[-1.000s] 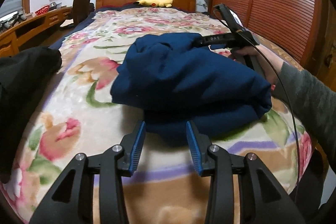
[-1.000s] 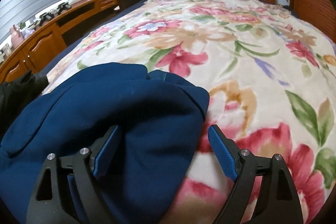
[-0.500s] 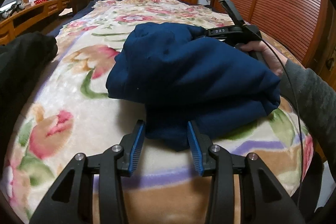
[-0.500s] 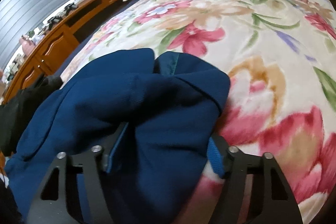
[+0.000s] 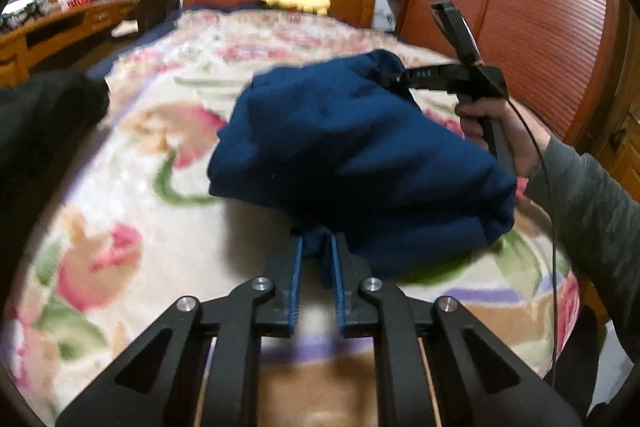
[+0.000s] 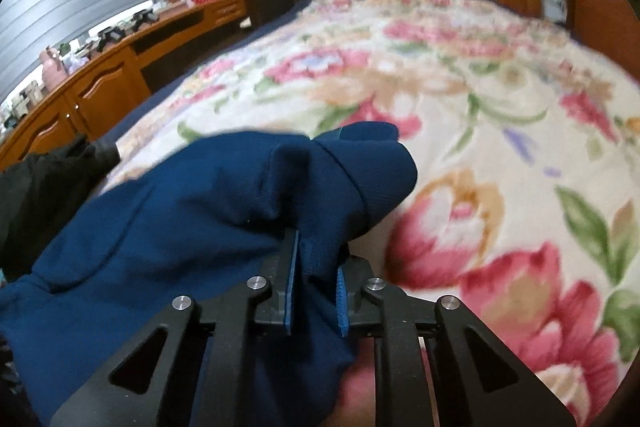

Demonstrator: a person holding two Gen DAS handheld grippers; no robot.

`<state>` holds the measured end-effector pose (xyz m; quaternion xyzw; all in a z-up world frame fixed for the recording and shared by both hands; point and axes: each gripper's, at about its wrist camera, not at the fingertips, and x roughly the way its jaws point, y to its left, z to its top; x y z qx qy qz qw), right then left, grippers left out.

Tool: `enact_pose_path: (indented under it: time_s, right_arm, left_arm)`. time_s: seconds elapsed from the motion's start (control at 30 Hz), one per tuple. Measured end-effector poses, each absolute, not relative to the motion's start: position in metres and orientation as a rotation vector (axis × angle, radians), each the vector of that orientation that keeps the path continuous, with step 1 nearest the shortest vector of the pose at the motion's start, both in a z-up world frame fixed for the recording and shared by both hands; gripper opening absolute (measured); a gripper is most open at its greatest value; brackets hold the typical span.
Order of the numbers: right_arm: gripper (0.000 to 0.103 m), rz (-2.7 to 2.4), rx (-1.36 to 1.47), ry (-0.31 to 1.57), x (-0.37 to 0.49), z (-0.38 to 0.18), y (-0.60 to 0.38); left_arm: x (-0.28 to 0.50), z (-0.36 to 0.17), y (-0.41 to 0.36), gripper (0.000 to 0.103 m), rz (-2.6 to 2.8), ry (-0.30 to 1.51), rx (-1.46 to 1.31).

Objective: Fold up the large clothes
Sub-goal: 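Grasp the jacket bundle with the left tool while the right tool grasps it too, then lift the bundle with both tools and carry it onto the desk cabinet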

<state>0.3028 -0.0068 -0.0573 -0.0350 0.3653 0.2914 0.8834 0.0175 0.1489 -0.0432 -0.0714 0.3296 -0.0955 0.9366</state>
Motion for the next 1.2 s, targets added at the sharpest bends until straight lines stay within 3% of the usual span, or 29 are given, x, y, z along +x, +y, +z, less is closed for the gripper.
enact_pose_path:
  time_s: [0.43, 1.2]
  right_arm:
    - [0.011, 0.603, -0.256, 0.608, 0.253, 0.014, 0.049]
    - [0.010, 0.730, -0.407, 0.396, 0.200, 0.130, 0.268]
  left_arm:
    - [0.007, 0.009, 0.193, 0.008, -0.097, 0.525, -0.045]
    - [-0.036, 0.117, 0.390, 0.007, 0.291, 0.371, 0.109]
